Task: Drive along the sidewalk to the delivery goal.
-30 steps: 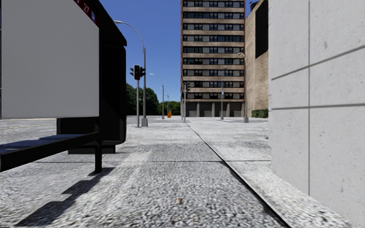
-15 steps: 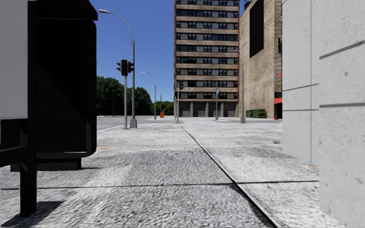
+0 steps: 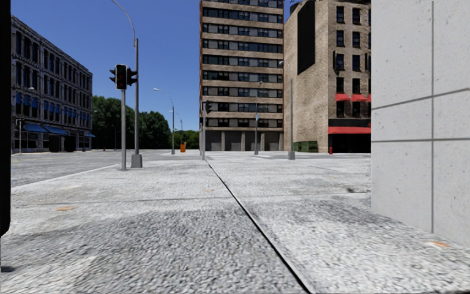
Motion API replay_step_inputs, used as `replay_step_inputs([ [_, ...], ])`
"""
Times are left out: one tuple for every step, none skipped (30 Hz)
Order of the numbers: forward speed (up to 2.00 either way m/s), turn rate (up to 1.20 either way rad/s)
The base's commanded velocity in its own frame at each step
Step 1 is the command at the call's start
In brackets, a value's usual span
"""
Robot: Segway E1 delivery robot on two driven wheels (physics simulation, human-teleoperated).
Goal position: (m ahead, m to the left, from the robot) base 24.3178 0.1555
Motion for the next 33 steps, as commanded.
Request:
replay_step_inputs([
  [2.0, -0.35],
  [2.0, -0.33],
  [2.0, -0.26],
  [2.0, -0.26],
  [2.0, -0.06],
  [2.0, 0.0],
  [2.0, 0.0],
  [2.0, 0.0],
  [2.0, 0.0],
  [2.0, 0.0],
  [2.0, 0.0],
  [2.0, 0.0],
  [2.0, 0.0],
  [2.0, 0.0],
  [2.0, 0.0],
  [2.0, 0.0],
  [2.0, 0.0],
  [2.0, 0.0],
  [2.0, 0.0],
  [2.0, 0.0],
  [2.0, 0.0],
  [2.0, 0.0],
  [2.0, 0.0],
  [2.0, 0.0],
  [2.0, 0.0],
  [2.0, 0.0],
  [2.0, 0.0],
  [2.0, 0.0],
  [2.0, 0.0],
  [2.0, 0.0],
  [2.0, 0.0],
  [2.0, 0.0],
  [2.0, 0.0],
])
